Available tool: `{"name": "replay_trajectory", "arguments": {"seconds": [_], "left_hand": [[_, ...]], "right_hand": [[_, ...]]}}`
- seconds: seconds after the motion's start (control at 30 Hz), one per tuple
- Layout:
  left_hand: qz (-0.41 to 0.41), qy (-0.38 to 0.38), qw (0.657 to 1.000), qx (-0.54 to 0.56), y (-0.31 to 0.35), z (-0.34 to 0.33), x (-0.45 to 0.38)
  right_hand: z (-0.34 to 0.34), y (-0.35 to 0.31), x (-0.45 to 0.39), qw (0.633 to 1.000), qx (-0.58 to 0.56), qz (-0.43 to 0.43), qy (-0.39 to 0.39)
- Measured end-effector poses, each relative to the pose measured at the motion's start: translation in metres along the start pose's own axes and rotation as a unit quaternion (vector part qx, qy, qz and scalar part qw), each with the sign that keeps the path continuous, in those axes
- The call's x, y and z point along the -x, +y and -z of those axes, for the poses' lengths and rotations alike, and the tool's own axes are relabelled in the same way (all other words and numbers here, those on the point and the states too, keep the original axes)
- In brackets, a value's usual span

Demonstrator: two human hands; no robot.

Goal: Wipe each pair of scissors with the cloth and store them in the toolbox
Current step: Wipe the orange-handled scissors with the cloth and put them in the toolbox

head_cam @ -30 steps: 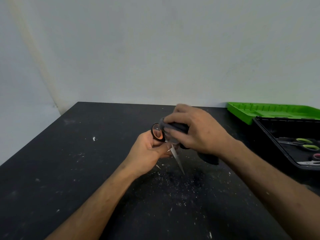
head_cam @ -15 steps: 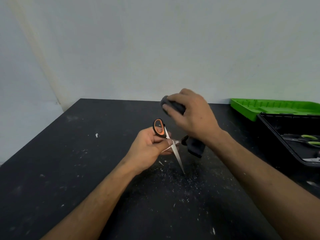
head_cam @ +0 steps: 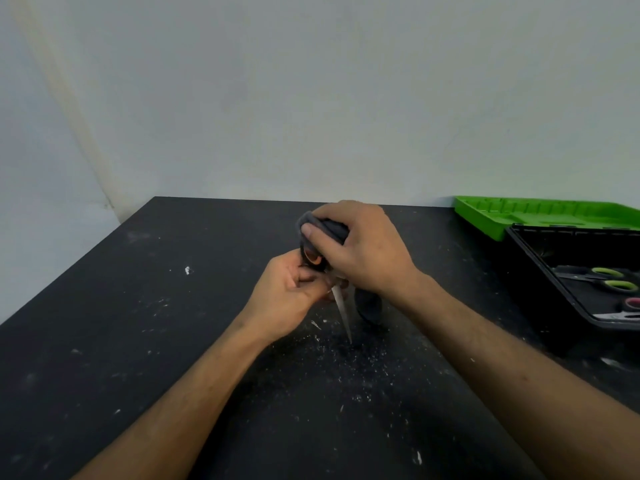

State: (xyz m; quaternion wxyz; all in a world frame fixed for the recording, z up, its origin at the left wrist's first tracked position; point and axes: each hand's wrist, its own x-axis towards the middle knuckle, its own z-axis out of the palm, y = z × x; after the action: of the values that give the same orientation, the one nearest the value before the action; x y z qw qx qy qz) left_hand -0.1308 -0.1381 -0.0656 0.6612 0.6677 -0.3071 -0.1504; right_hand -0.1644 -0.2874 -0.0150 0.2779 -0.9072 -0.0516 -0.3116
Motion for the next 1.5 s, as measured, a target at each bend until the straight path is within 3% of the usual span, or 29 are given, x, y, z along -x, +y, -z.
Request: {"name": "replay_trajectory", "arguments": {"seconds": [0.1,0.27,0.4,0.67,0.77,0.83,0.87,0.97,1.07,1.3,1.43,1.5], "left_hand": [[-0.007,-0.003,1.0,0.004,-0.001,-0.002,0.0],[-0.008,0.006,1.0,0.017,0.0,-0.001,0.001],[-0.018,0.0,1.0,0.007,-0.001,-0.003,0.001],[-0.025,-0.004,1.0,0.0,0.001,-0.006,0.001],[-0.009,0.013,1.0,-0.003,-0.002,-0.004,0.001],[-0.004,0.019,1.0,-0.01,-0.001,-0.006,0.001],[-0.004,0.02,1.0,-0.017,0.0,-0.007,0.0],[-0.019,0.021,0.998,-0.054,0.0,-0.006,0.002],[-0.039,0.024,0.994,-0.095,0.001,-0.006,0.006],[-0.03,0.009,0.993,-0.118,0.006,-0.01,0.003],[-0.032,0.009,0.989,-0.147,0.013,-0.011,0.005],[-0.034,0.01,0.988,-0.151,0.015,-0.01,0.006]], "right_hand": [[-0.003,-0.006,0.003,0.992,-0.095,-0.076,0.043],[0.008,-0.004,0.012,0.991,-0.085,-0.05,-0.086],[0.019,-0.001,0.006,0.991,-0.068,-0.057,-0.101],[0.017,0.003,0.015,0.986,-0.093,-0.129,-0.058],[0.02,0.015,0.015,0.979,-0.104,-0.175,0.019],[0.023,0.015,0.017,0.983,-0.103,-0.138,0.067],[0.023,0.01,0.018,0.987,-0.107,-0.106,0.05],[0.018,-0.004,0.018,0.992,-0.087,-0.029,-0.087],[0.02,-0.001,0.009,0.982,-0.114,-0.025,-0.151],[0.02,-0.007,0.011,0.994,-0.048,-0.06,-0.073],[0.024,-0.014,0.001,0.995,-0.014,-0.045,-0.092],[0.03,-0.01,-0.002,0.991,-0.048,-0.041,-0.122]]}}
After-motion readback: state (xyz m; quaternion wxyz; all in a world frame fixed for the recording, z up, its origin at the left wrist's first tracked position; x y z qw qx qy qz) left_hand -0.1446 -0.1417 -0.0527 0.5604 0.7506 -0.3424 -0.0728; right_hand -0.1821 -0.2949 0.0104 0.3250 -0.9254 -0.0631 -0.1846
